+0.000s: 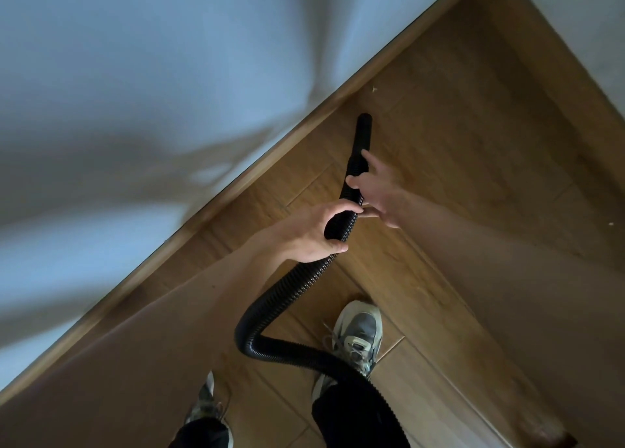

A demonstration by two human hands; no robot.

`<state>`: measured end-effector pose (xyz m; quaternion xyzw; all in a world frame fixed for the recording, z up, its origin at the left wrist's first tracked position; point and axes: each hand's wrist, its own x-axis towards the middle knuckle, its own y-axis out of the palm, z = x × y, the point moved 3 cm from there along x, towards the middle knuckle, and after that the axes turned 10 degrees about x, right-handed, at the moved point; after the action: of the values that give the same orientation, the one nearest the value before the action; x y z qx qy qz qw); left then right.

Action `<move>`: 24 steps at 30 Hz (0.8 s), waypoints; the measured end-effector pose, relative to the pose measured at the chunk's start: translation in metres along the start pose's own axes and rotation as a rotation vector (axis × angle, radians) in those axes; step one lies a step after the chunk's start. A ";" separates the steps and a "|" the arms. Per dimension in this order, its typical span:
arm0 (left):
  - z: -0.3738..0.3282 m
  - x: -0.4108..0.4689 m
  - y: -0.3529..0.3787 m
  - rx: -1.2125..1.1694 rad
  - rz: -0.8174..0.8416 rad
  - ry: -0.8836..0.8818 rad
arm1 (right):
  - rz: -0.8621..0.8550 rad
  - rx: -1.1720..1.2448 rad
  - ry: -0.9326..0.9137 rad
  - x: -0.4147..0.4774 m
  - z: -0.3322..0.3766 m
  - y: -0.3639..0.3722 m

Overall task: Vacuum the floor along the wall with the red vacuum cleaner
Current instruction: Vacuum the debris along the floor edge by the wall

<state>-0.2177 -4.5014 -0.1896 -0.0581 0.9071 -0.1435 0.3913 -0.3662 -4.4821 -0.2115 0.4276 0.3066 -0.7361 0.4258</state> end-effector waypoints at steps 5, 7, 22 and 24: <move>-0.007 0.018 -0.002 -0.047 -0.037 -0.001 | 0.003 -0.033 -0.017 0.010 0.012 -0.010; -0.012 0.025 -0.005 -0.083 -0.048 -0.011 | -0.002 -0.048 -0.030 0.015 0.020 -0.014; -0.019 0.047 -0.020 -0.264 -0.087 -0.067 | -0.038 -0.092 -0.090 0.031 0.044 -0.016; -0.016 0.042 -0.019 -0.265 -0.085 -0.072 | -0.035 -0.089 -0.088 0.029 0.041 -0.013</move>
<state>-0.2585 -4.5248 -0.2026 -0.1527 0.9003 -0.0370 0.4060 -0.4006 -4.5199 -0.2175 0.3699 0.3275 -0.7471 0.4447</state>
